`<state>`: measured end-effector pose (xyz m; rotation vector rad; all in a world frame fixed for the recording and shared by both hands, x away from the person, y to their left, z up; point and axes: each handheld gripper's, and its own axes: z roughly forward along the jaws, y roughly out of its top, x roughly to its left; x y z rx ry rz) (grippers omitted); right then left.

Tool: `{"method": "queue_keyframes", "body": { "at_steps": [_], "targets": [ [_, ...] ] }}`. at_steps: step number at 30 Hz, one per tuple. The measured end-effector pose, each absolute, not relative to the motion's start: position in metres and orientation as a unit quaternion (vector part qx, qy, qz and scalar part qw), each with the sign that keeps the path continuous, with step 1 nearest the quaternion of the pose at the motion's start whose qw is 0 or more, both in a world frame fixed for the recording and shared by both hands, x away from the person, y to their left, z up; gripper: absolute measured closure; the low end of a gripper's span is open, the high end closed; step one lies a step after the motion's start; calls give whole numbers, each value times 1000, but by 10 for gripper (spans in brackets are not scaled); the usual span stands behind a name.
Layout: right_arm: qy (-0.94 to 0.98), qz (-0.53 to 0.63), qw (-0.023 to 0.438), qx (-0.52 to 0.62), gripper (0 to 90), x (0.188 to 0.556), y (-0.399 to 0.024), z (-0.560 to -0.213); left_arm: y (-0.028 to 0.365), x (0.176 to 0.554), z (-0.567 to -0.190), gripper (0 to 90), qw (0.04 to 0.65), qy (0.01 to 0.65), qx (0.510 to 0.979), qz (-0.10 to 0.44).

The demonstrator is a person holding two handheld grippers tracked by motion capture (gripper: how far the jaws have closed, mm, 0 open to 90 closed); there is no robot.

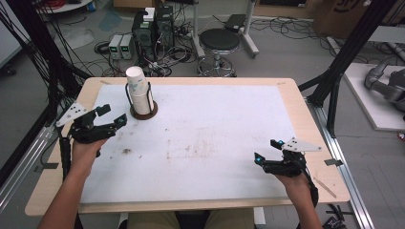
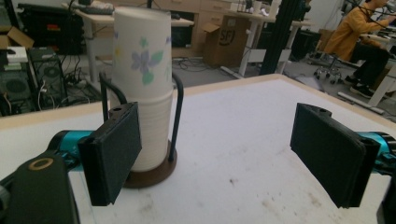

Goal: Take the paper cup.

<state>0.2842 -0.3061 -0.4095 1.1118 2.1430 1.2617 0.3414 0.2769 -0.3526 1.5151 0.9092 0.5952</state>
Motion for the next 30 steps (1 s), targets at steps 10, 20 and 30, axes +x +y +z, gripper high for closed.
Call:
{"method": "queue_keyframes", "body": {
  "at_steps": [10,20,30],
  "targets": [
    [766,458,209,401,161,283,-309,-408,275,374,-322,172,596,389,654,256],
    [767,457,204,401,161,283,-309,-409,269,420,-303,175,579,401,663,254],
    [767,458,201,403,161,283,-311,-410,257,457,-298,182,555,413,674,259]
  ]
}}
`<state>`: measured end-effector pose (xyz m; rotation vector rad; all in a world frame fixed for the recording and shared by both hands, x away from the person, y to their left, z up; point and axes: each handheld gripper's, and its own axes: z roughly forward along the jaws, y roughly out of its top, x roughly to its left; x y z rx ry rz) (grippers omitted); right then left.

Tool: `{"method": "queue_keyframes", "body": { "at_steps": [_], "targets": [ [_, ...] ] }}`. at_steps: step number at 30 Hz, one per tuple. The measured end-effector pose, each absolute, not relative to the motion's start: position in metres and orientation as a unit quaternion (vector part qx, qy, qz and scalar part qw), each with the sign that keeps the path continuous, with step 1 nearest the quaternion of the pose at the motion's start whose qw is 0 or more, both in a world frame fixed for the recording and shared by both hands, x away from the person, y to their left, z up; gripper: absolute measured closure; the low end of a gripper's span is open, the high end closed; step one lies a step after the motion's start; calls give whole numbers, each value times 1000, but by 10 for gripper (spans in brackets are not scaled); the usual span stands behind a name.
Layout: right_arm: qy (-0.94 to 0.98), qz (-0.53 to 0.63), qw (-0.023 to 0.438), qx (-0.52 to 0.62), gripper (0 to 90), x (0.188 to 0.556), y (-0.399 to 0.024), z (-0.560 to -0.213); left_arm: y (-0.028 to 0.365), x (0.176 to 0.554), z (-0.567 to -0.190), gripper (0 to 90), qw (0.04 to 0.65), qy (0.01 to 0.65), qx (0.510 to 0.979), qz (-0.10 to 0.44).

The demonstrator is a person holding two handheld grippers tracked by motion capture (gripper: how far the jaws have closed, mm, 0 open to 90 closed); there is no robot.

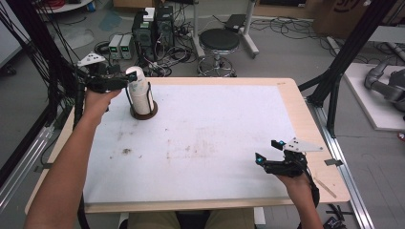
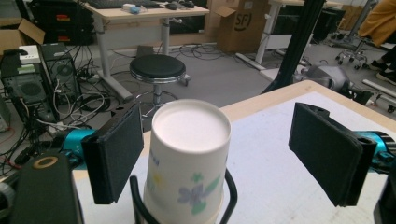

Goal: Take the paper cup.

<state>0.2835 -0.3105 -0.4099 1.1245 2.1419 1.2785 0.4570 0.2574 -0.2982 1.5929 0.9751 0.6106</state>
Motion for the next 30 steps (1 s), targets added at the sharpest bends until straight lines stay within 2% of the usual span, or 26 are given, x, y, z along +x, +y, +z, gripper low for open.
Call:
{"method": "queue_keyframes", "body": {
  "at_steps": [7,17,20,30],
  "targets": [
    [767,457,203,402,161,283,-311,-410,253,472,-312,187,534,438,675,260],
    [768,455,201,404,161,283,-312,-411,253,479,-320,284,540,442,671,250],
    [767,455,202,404,161,284,-313,-411,252,480,-321,343,547,436,670,250],
    [769,452,201,405,161,285,-313,-412,253,478,-318,356,553,430,665,260]
  ]
}}
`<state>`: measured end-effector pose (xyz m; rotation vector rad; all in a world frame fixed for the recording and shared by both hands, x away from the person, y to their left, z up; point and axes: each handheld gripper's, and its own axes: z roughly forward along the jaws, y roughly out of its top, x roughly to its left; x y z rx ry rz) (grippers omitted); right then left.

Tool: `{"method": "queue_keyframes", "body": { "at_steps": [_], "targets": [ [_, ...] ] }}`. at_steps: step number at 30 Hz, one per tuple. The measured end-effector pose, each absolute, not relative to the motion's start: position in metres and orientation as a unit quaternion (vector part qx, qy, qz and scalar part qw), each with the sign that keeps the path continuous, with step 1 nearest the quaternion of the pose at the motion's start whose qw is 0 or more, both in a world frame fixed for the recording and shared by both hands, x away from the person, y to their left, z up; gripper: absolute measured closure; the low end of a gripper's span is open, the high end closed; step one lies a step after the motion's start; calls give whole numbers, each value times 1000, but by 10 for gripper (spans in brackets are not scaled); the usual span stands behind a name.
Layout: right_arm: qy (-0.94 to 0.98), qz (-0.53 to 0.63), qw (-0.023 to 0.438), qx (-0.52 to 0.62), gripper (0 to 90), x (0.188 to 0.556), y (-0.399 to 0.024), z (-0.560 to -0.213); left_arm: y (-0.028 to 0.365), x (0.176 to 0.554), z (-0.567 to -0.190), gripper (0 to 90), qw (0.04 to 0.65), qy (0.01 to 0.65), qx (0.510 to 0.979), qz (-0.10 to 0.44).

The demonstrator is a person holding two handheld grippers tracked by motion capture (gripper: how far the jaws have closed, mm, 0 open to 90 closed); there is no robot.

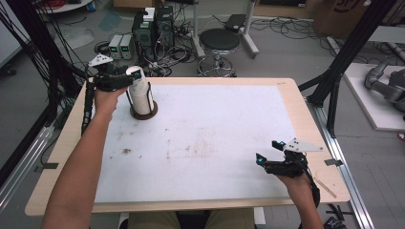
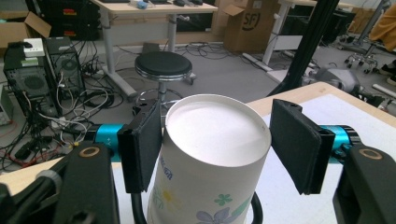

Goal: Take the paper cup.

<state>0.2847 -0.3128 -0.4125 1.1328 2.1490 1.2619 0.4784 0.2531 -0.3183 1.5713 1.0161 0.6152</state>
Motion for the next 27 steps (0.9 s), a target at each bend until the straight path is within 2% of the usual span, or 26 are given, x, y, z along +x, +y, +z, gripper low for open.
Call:
{"method": "queue_keyframes", "body": {
  "at_steps": [9,15,27],
  "targets": [
    [770,453,198,404,161,285,-311,-412,260,469,-306,363,587,422,638,265],
    [769,454,196,405,164,285,-310,-412,269,459,-293,368,625,418,602,267],
    [766,457,199,406,164,284,-312,-410,272,423,-237,371,647,373,600,285]
  ]
}}
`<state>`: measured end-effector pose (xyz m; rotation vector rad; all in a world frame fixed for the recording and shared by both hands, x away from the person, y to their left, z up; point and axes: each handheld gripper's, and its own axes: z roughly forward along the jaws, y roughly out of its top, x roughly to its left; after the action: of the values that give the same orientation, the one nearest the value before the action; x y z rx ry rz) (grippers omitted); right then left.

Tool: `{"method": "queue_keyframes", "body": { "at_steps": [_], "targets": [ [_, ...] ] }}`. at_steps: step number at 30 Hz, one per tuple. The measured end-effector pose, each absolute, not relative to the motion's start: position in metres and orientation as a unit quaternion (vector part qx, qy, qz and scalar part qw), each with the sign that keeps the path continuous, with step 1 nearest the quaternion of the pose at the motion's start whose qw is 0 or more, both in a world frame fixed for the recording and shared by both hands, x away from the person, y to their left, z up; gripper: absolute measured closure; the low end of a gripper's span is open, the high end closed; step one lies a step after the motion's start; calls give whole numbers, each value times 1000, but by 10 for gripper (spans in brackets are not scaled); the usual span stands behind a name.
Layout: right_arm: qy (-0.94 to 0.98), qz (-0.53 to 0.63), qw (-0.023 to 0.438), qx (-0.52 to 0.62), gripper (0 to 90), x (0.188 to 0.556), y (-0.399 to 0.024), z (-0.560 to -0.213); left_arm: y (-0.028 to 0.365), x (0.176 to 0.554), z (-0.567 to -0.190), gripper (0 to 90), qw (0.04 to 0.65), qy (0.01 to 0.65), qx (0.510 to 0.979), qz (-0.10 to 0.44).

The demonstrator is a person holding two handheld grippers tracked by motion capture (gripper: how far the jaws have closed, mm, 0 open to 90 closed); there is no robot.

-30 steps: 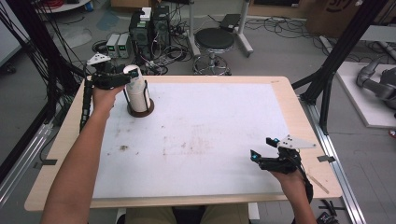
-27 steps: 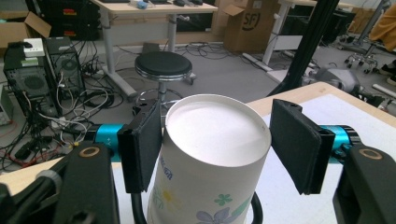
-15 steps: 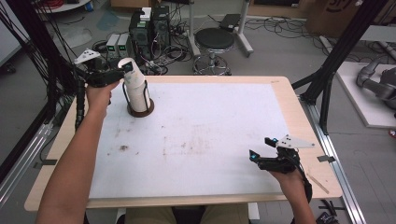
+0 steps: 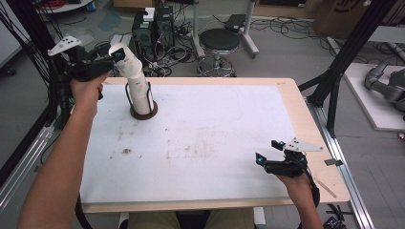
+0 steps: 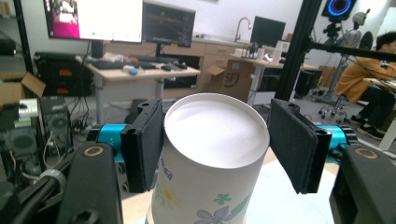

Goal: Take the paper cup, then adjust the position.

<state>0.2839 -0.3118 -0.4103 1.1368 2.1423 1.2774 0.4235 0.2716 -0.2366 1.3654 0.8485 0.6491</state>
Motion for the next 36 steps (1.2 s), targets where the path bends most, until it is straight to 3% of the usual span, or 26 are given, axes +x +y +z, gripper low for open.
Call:
{"method": "queue_keyframes", "body": {
  "at_steps": [7,14,36],
  "targets": [
    [767,459,198,403,164,282,-311,-409,278,392,-230,371,661,354,600,278],
    [766,461,201,400,164,282,-312,-406,289,355,-248,371,667,342,611,255],
    [772,464,197,387,164,284,-300,-403,249,316,-310,370,664,277,668,192]
  ]
}}
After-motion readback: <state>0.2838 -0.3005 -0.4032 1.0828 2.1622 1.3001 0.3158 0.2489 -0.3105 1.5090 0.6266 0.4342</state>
